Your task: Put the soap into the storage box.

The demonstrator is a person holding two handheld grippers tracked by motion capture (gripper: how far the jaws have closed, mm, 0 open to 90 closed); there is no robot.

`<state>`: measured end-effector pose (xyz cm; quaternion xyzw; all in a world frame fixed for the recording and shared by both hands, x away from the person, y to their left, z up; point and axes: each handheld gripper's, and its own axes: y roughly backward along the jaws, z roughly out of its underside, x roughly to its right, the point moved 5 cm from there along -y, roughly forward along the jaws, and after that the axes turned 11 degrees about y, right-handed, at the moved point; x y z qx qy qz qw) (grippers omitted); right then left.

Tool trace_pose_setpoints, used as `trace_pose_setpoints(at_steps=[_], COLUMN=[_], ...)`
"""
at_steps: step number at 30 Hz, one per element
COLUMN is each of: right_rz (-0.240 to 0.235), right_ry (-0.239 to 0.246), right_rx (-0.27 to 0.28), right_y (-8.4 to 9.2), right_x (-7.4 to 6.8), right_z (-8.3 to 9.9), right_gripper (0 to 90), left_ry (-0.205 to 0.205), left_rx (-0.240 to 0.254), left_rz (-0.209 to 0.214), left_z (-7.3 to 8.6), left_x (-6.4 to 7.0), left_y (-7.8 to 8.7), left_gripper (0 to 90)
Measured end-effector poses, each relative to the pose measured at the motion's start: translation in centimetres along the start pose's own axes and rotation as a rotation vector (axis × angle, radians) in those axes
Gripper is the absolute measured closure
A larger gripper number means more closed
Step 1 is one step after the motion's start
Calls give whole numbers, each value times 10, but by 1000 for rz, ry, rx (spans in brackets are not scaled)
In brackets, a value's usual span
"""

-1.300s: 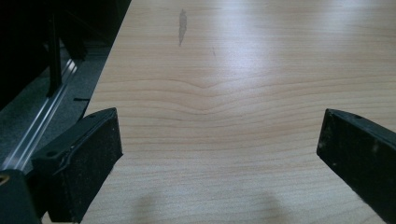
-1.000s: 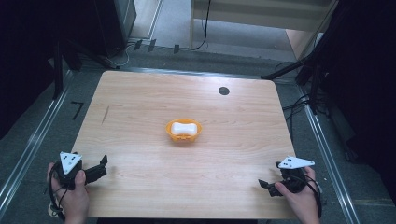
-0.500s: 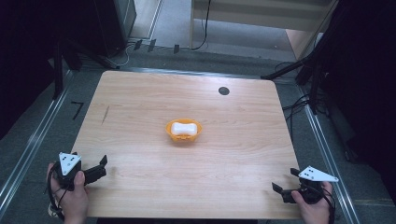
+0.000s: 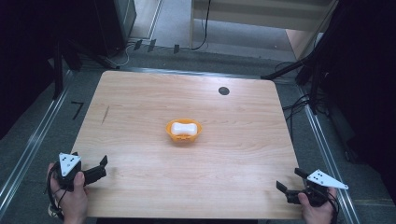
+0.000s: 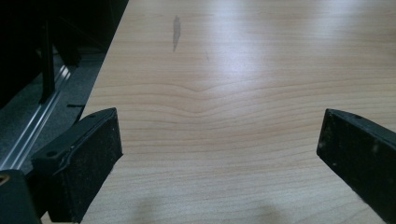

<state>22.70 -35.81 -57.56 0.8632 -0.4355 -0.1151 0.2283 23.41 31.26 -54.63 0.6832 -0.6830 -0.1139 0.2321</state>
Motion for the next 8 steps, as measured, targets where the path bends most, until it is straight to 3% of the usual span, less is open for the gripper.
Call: trace_pose_setpoints(at_steps=[2, 3, 8], right_rz=[4, -3, 9], right_ry=[-11, -50, -41], right_rx=[9, 55, 63], right_y=[1, 4, 4], right_x=[1, 1, -2], right_z=[1, 0, 0], right_gripper=[0, 0, 0], left_ry=[2, 5, -18], left_rx=[0, 3, 19], left_rz=[1, 2, 11], left_z=[0, 0, 1], left_x=[0, 0, 4], left_y=[0, 1, 3], left_gripper=[3, 3, 3])
